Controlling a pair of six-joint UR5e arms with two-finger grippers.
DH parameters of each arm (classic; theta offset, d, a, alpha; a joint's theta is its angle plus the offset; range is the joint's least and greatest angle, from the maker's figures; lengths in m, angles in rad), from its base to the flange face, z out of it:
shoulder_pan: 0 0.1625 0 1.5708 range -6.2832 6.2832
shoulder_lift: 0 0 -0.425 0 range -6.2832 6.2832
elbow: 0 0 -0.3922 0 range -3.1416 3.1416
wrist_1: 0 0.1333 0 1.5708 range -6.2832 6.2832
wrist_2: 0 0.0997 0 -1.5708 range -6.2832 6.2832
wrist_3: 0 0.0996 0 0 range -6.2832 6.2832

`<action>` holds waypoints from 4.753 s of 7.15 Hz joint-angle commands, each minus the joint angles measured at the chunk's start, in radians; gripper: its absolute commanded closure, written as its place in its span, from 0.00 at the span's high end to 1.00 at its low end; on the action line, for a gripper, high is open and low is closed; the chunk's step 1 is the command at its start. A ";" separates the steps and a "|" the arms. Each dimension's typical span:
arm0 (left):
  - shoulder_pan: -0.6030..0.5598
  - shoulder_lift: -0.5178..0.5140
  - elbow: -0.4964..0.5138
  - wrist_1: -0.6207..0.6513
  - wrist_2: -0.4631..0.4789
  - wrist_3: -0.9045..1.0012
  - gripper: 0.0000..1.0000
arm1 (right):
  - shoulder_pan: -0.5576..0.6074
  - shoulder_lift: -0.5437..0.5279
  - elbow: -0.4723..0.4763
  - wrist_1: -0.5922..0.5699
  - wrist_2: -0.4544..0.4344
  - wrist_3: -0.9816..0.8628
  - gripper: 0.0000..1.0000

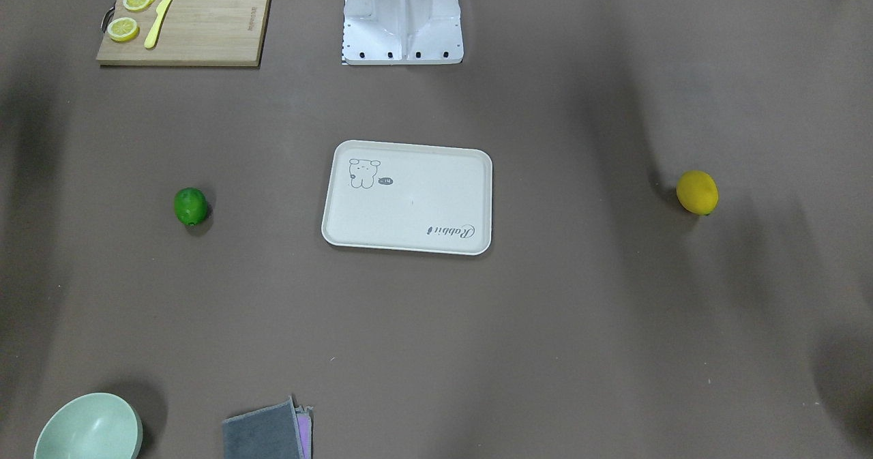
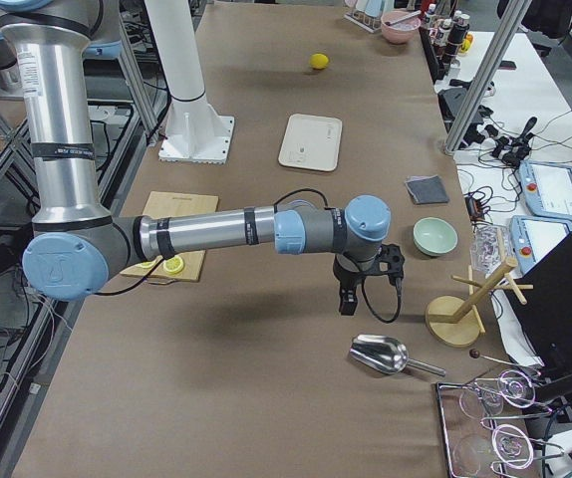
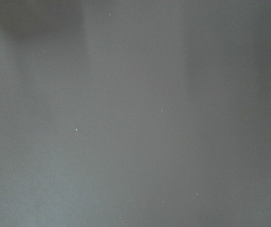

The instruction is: Place all lemons on tray

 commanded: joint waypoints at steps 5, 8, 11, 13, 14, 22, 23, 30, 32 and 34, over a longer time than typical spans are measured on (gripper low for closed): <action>0.255 -0.187 -0.145 0.001 0.000 -0.494 0.97 | -0.352 0.207 -0.002 0.007 0.003 0.413 0.99; 0.454 -0.334 -0.080 -0.007 0.065 -0.793 0.97 | -0.493 0.292 -0.041 0.007 -0.042 0.474 0.99; 0.505 -0.431 0.079 -0.088 0.067 -0.844 0.97 | -0.553 0.295 -0.074 0.007 -0.033 0.463 0.99; 0.506 -0.363 0.076 -0.177 0.081 -0.843 0.97 | -0.590 0.287 -0.099 0.009 -0.026 0.451 0.99; 0.506 -0.315 0.073 -0.253 0.082 -0.869 0.97 | -0.601 0.286 -0.113 0.009 -0.025 0.425 0.99; 0.657 -0.216 0.116 -0.582 0.167 -1.164 0.73 | -0.605 0.409 -0.096 0.009 0.047 0.391 0.19; 0.657 -0.221 0.117 -0.582 0.165 -1.157 0.23 | -0.637 0.481 -0.099 0.012 0.017 0.386 0.20; 0.594 -0.485 -0.007 -0.044 0.079 -0.983 0.00 | -0.806 0.511 -0.147 0.431 -0.178 0.386 1.00; 0.598 -0.636 0.004 0.113 0.084 -0.996 0.00 | -0.736 0.513 -0.142 0.426 -0.163 0.389 1.00; 0.614 -0.727 0.001 0.174 0.086 -1.088 0.00 | -0.618 0.490 -0.147 0.424 -0.059 0.385 1.00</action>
